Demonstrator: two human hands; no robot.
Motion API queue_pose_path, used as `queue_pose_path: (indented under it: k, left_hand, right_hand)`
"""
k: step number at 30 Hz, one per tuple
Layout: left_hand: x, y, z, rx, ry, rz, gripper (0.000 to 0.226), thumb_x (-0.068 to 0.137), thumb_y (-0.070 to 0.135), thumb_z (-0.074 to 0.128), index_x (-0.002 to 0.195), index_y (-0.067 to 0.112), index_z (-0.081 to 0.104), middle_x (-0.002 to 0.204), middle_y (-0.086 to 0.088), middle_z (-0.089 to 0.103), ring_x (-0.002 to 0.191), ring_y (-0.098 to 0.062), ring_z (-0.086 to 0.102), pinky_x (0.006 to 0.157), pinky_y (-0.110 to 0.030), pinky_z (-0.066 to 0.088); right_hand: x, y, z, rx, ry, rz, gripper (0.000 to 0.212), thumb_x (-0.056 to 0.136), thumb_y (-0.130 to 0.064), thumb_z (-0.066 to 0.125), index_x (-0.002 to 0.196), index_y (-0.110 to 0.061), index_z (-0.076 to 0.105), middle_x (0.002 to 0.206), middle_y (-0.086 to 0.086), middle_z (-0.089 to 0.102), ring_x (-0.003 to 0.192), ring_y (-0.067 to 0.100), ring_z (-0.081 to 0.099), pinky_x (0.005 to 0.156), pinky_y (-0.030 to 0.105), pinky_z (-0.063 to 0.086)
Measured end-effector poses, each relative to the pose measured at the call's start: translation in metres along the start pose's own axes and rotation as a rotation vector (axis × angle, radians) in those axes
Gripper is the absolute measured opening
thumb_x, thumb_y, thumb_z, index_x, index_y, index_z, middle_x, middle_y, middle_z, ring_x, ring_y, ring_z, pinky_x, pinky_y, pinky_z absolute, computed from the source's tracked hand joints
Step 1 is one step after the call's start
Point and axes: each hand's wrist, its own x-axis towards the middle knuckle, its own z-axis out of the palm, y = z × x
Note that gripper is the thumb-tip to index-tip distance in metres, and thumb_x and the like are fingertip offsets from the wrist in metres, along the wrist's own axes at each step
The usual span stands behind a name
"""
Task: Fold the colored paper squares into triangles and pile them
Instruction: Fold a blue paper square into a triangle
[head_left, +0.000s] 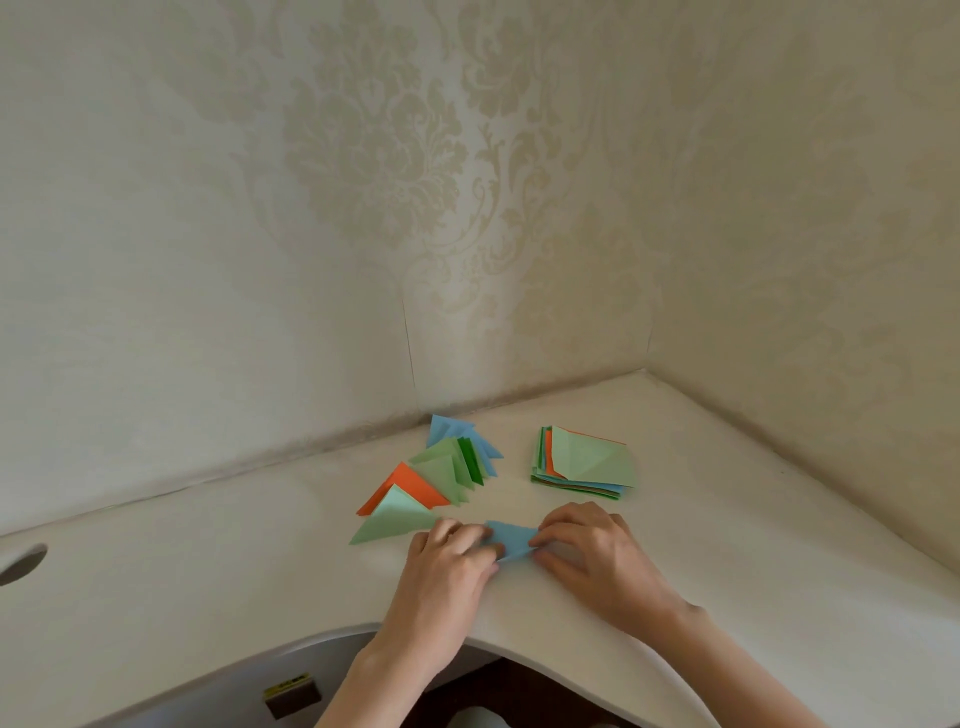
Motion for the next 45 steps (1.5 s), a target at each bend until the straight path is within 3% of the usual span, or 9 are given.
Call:
queue_pose_path:
  k: [5,13,17,24,29,34,37,41,45]
  left_hand:
    - [-0.002,-0.016,0.002,-0.184,0.072,-0.278,0.018,0.072,0.015,0.082,0.069,0.021,0.065,0.076,0.016,0.056,0.072,-0.009,0.048,0.062,-0.028,0.044]
    - [0.013,0.001,0.007,-0.099,0.057,-0.453,0.026,0.081,0.045,0.069,0.074,0.023,0.057,0.074,0.012,0.054,0.072,-0.014,0.05,0.063,-0.028,0.04]
    - [0.016,0.01,0.011,0.0,0.034,-0.468,0.033,0.074,0.052,0.071,0.074,0.022,0.058,0.071,0.008,0.057,0.068,-0.016,0.051,0.058,-0.028,0.037]
    - [0.016,0.003,0.009,-0.09,-0.03,-0.535,0.023,0.089,0.051,0.054,0.09,0.028,0.054,0.091,0.015,0.055,0.087,-0.009,0.046,0.073,-0.025,0.032]
    - [0.014,-0.002,0.008,-0.196,0.001,-0.512,0.015,0.086,0.033,0.065,0.08,0.028,0.053,0.082,0.014,0.057,0.08,-0.011,0.048,0.07,-0.028,0.04]
    - [0.009,-0.01,0.005,-0.343,-0.002,-0.514,0.025,0.084,0.011,0.067,0.074,0.029,0.054,0.073,0.016,0.054,0.076,-0.01,0.051,0.066,-0.026,0.045]
    - [0.005,-0.009,-0.001,-0.342,0.015,-0.525,0.02,0.085,0.003,0.064,0.077,0.021,0.061,0.077,0.016,0.053,0.077,-0.009,0.052,0.064,-0.015,0.038]
    - [0.003,-0.001,-0.005,-0.162,-0.024,-0.486,0.029,0.083,-0.01,0.056,0.095,0.015,0.063,0.095,0.007,0.053,0.09,-0.013,0.051,0.07,-0.018,0.036]
    - [0.012,0.018,-0.01,-0.125,-0.044,-0.529,0.016,0.097,0.023,0.05,0.111,0.019,0.056,0.108,0.001,0.053,0.092,-0.013,0.042,0.079,-0.022,0.038]
  right_hand:
    - [0.004,-0.003,0.007,0.015,0.021,0.032,0.025,0.091,-0.049,0.05,0.093,-0.031,0.068,0.096,-0.019,0.054,0.091,0.006,0.049,0.081,0.031,0.04]
    - [0.013,-0.023,0.024,0.004,0.148,0.278,0.033,0.084,-0.055,0.061,0.079,-0.023,0.069,0.089,-0.01,0.056,0.09,0.013,0.052,0.08,0.032,0.036]
    - [0.017,-0.028,0.026,-0.068,0.133,0.32,0.041,0.08,-0.065,0.057,0.077,-0.025,0.066,0.087,-0.011,0.053,0.089,0.013,0.05,0.076,0.029,0.03]
    - [0.018,-0.029,0.02,-0.077,0.051,0.354,0.03,0.082,-0.063,0.056,0.082,-0.033,0.057,0.093,-0.014,0.048,0.095,0.009,0.046,0.081,0.028,0.031]
    - [0.019,-0.024,0.015,0.041,0.015,0.361,0.022,0.082,-0.053,0.063,0.086,-0.036,0.05,0.093,-0.015,0.051,0.095,0.008,0.047,0.083,0.028,0.032]
    - [0.016,-0.017,0.012,0.161,0.007,0.34,0.017,0.082,-0.04,0.069,0.083,-0.037,0.053,0.087,-0.016,0.053,0.088,0.006,0.046,0.083,0.028,0.034]
    - [0.014,-0.018,0.013,0.166,0.025,0.335,0.016,0.082,-0.038,0.069,0.082,-0.037,0.053,0.087,-0.016,0.052,0.089,0.006,0.047,0.084,0.028,0.034]
    - [0.013,-0.019,0.014,0.149,0.02,0.328,0.015,0.084,-0.038,0.067,0.082,-0.038,0.053,0.088,-0.017,0.05,0.092,0.007,0.047,0.086,0.029,0.033]
    - [0.013,-0.019,0.016,0.137,0.028,0.324,0.015,0.084,-0.038,0.067,0.08,-0.038,0.052,0.09,-0.016,0.051,0.094,0.009,0.048,0.087,0.03,0.034]
